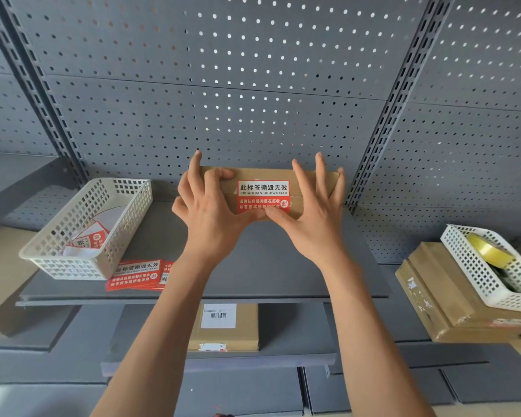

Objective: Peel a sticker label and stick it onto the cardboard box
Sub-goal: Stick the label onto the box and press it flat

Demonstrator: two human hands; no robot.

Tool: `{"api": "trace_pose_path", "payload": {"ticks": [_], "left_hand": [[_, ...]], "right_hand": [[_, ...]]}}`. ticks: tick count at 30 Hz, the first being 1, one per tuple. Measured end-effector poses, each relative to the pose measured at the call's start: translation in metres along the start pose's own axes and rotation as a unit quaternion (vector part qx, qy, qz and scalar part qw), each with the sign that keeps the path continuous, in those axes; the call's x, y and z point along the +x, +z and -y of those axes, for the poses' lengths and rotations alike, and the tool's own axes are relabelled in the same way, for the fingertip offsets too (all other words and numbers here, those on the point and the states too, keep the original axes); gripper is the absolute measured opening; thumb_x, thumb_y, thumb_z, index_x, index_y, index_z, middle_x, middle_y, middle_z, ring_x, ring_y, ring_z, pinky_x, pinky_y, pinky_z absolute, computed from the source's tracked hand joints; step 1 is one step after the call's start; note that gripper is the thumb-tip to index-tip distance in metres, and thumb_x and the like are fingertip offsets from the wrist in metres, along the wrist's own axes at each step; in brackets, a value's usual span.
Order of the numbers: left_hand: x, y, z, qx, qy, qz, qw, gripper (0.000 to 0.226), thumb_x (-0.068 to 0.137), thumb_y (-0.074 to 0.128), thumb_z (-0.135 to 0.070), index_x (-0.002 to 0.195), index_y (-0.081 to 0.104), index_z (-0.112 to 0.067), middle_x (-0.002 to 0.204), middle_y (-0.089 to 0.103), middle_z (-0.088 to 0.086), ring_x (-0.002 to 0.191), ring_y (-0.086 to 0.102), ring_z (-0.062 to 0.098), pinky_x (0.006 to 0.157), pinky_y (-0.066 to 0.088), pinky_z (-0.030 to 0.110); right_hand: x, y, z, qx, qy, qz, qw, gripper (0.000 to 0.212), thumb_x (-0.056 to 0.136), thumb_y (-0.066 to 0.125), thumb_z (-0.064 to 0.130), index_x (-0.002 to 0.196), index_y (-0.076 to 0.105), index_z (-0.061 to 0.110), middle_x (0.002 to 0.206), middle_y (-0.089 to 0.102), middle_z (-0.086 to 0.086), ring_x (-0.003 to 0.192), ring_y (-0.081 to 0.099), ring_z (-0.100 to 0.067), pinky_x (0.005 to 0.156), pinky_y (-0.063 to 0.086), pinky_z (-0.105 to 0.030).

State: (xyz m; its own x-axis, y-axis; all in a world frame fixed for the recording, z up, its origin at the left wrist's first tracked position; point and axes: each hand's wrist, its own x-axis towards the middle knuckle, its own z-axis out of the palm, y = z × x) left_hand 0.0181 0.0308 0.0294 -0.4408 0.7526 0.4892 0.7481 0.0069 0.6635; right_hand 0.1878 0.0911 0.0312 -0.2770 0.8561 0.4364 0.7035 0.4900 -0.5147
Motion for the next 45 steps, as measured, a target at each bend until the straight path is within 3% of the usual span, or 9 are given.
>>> {"api": "trace_pose_path", "payload": {"ticks": [10, 16, 26, 28, 31, 34, 38, 45], "left_hand": [[0.001, -0.008, 0.009, -0.028, 0.005, 0.025, 0.999, 0.062, 0.074, 0.085, -0.033, 0.126, 0.051, -0.03, 0.166, 0.006, -0.004, 0.148, 0.011, 0.023, 0.111, 0.017, 0.051], [-0.001, -0.013, 0.012, -0.052, 0.01, 0.041, 0.998, 0.057, 0.078, 0.081, -0.017, 0.126, 0.052, -0.029, 0.166, 0.006, -0.005, 0.149, 0.01, 0.02, 0.11, 0.016, 0.05], [-0.02, -0.019, 0.021, -0.058, 0.007, 0.078, 0.995, 0.064, 0.078, 0.065, 0.004, 0.126, 0.052, -0.037, 0.167, 0.001, -0.009, 0.15, 0.007, 0.018, 0.113, 0.013, 0.053], [-0.028, -0.02, 0.021, -0.07, 0.001, 0.089, 0.994, 0.058, 0.078, 0.066, -0.004, 0.125, 0.054, -0.036, 0.167, 0.002, -0.009, 0.151, 0.007, 0.017, 0.114, 0.013, 0.053], [-0.047, -0.019, 0.026, -0.086, -0.006, 0.083, 0.993, 0.042, 0.081, 0.064, -0.041, 0.121, 0.057, -0.034, 0.167, 0.004, -0.008, 0.151, 0.009, 0.014, 0.113, 0.015, 0.043], [-0.072, -0.015, 0.038, -0.101, -0.01, 0.095, 0.99, 0.045, 0.082, 0.056, -0.067, 0.117, 0.057, -0.037, 0.167, 0.002, -0.013, 0.151, 0.008, 0.008, 0.117, 0.019, 0.044], [-0.089, -0.009, 0.056, -0.102, -0.022, 0.111, 0.988, 0.046, 0.082, 0.057, -0.07, 0.114, 0.058, -0.037, 0.167, 0.001, -0.013, 0.152, 0.005, 0.009, 0.118, 0.028, 0.056], [-0.101, -0.002, 0.078, -0.083, -0.021, 0.129, 0.988, 0.043, 0.083, 0.058, -0.064, 0.114, 0.057, -0.035, 0.167, 0.006, -0.006, 0.153, 0.009, 0.019, 0.12, 0.023, 0.054]], "right_hand": [[0.001, -0.008, -0.008, 0.114, -0.004, 0.028, 0.993, 0.078, 0.091, 0.071, 0.024, 0.155, 0.028, 0.037, 0.167, -0.005, 0.018, 0.153, -0.017, -0.025, 0.122, 0.0, -0.042], [-0.004, -0.012, -0.009, 0.15, 0.002, 0.043, 0.988, 0.074, 0.095, 0.063, 0.008, 0.154, 0.03, 0.038, 0.167, -0.004, 0.022, 0.154, -0.018, -0.018, 0.115, -0.004, -0.029], [-0.021, -0.013, -0.015, 0.148, -0.002, 0.076, 0.986, 0.074, 0.099, 0.043, -0.008, 0.154, 0.029, 0.039, 0.165, -0.01, 0.024, 0.152, -0.024, -0.013, 0.114, -0.008, -0.027], [-0.028, -0.011, -0.018, 0.164, -0.007, 0.078, 0.983, 0.063, 0.104, 0.041, 0.001, 0.154, 0.03, 0.038, 0.165, -0.008, 0.023, 0.152, -0.024, -0.013, 0.116, -0.006, -0.028], [-0.046, -0.003, -0.025, 0.179, -0.004, 0.075, 0.981, 0.057, 0.107, 0.041, 0.013, 0.156, 0.024, 0.037, 0.164, -0.007, 0.022, 0.152, -0.025, -0.014, 0.117, -0.008, -0.029], [-0.069, 0.012, -0.033, 0.187, 0.007, 0.08, 0.979, 0.058, 0.107, 0.042, 0.015, 0.155, 0.02, 0.039, 0.164, -0.008, 0.022, 0.152, -0.025, -0.014, 0.12, -0.009, -0.031], [-0.088, 0.028, -0.037, 0.194, 0.019, 0.087, 0.977, 0.056, 0.107, 0.043, 0.015, 0.152, 0.022, 0.041, 0.164, -0.006, 0.019, 0.152, -0.026, -0.015, 0.118, -0.012, -0.028], [-0.105, 0.04, -0.044, 0.174, 0.022, 0.124, 0.977, 0.054, 0.108, 0.039, 0.014, 0.154, 0.025, 0.038, 0.161, -0.011, 0.024, 0.149, -0.029, -0.012, 0.117, -0.01, -0.028]]}}
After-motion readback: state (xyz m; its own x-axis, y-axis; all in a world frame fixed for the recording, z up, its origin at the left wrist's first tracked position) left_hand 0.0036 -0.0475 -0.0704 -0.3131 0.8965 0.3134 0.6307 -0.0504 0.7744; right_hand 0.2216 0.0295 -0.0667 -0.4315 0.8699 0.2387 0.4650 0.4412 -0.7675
